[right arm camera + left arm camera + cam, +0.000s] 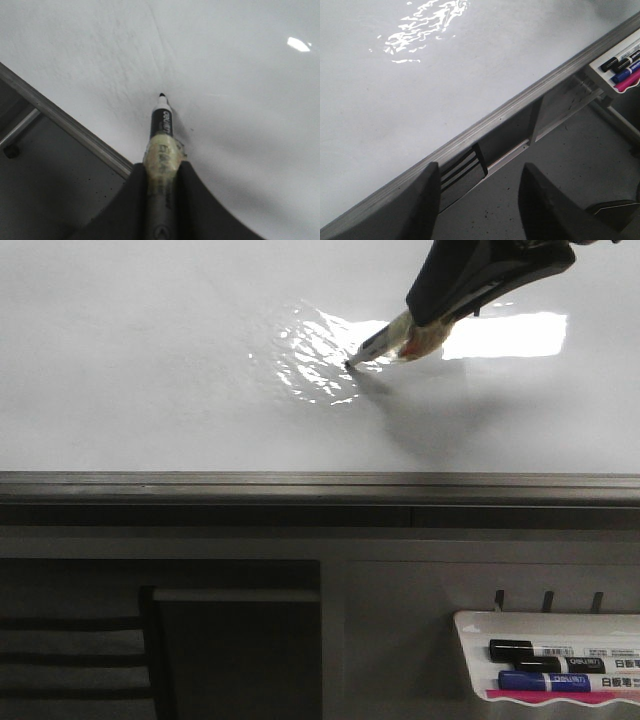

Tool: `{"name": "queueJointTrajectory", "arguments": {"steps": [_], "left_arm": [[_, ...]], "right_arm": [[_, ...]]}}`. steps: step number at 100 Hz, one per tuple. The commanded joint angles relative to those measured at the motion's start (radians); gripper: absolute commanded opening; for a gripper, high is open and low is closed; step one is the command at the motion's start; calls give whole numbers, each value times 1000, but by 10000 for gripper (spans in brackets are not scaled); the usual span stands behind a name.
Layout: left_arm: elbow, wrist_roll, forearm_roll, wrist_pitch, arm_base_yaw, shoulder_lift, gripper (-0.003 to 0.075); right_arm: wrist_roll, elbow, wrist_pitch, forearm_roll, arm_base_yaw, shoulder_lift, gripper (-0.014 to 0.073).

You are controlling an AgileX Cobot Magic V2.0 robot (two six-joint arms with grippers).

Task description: Write number 7 on whiteboard

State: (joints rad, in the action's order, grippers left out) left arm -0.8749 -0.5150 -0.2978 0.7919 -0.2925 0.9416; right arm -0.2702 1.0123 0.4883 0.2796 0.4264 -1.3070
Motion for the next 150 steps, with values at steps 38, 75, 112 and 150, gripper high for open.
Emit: {"name": "queueJointTrajectory", "arguments": {"steps": [38, 75, 112, 150], "left_arm": [[-28, 5, -16, -55, 3, -13, 335], [-28, 5, -40, -55, 3, -13, 335], [-28, -165, -191, 5, -36, -13, 335], [-39, -605, -438, -66, -343, 86, 335]], "right_arm": [[-1, 28, 83, -10, -151, 63, -46], [-1, -35, 105, 11, -64, 33, -46], [-118, -39, 114, 11, 1, 156, -46], [-610, -39, 241, 11, 213, 349, -46]]}}
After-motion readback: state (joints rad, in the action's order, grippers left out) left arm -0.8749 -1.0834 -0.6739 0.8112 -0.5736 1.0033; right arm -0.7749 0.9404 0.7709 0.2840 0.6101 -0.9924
